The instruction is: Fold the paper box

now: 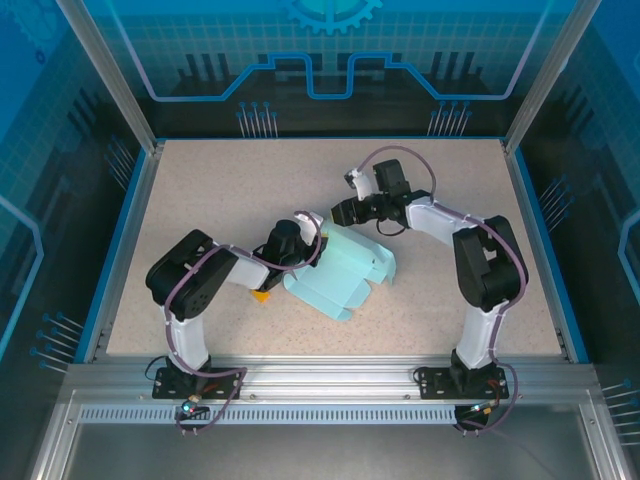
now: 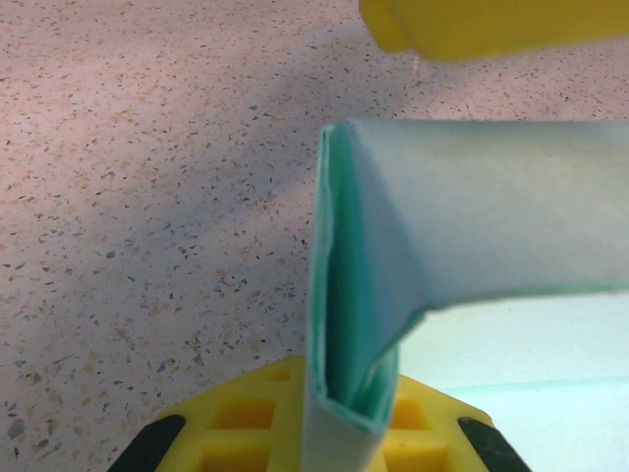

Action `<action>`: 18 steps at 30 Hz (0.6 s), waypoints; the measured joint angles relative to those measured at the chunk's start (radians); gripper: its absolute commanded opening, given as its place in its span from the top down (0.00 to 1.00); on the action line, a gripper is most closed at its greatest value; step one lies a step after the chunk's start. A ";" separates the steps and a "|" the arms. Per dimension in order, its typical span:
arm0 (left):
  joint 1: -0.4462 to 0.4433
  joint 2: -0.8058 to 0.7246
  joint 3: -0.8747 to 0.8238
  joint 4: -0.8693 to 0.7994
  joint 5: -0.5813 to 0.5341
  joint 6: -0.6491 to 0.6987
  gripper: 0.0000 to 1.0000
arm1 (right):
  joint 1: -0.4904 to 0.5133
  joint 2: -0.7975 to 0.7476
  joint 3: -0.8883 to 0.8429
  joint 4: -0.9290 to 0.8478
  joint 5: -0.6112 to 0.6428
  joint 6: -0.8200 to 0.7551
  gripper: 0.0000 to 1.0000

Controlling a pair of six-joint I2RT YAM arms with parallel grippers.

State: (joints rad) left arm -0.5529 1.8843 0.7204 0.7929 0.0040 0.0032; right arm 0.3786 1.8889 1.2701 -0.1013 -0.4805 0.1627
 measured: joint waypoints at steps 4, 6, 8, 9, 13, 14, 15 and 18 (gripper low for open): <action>0.000 0.004 -0.001 0.008 0.000 0.000 0.91 | 0.000 0.018 0.000 -0.003 -0.003 0.012 0.43; 0.000 0.006 -0.002 0.014 0.000 0.000 0.90 | 0.001 0.018 0.000 -0.003 -0.003 0.014 0.44; 0.000 0.006 -0.002 0.016 0.000 0.000 0.89 | 0.001 0.019 0.000 -0.003 -0.003 0.014 0.44; 0.000 0.006 -0.002 0.016 0.000 0.000 0.89 | 0.001 0.019 0.000 -0.003 -0.003 0.014 0.44; 0.000 0.008 -0.002 0.018 0.000 0.000 0.87 | 0.004 0.019 0.000 -0.003 0.002 0.013 0.45; 0.000 0.008 -0.002 0.018 -0.001 0.000 0.87 | 0.006 0.019 0.000 -0.003 0.005 0.011 0.45; 0.000 0.009 -0.002 0.019 -0.001 0.000 0.86 | 0.007 0.019 0.000 -0.003 0.009 0.008 0.45; 0.000 0.011 -0.002 0.021 -0.004 0.000 0.85 | 0.011 0.019 0.001 -0.003 0.020 -0.003 0.45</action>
State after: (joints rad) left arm -0.5529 1.8950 0.7181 0.8135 -0.0002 0.0029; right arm 0.3901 1.9079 1.2713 -0.1043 -0.4606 0.1596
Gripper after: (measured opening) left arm 0.146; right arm 0.551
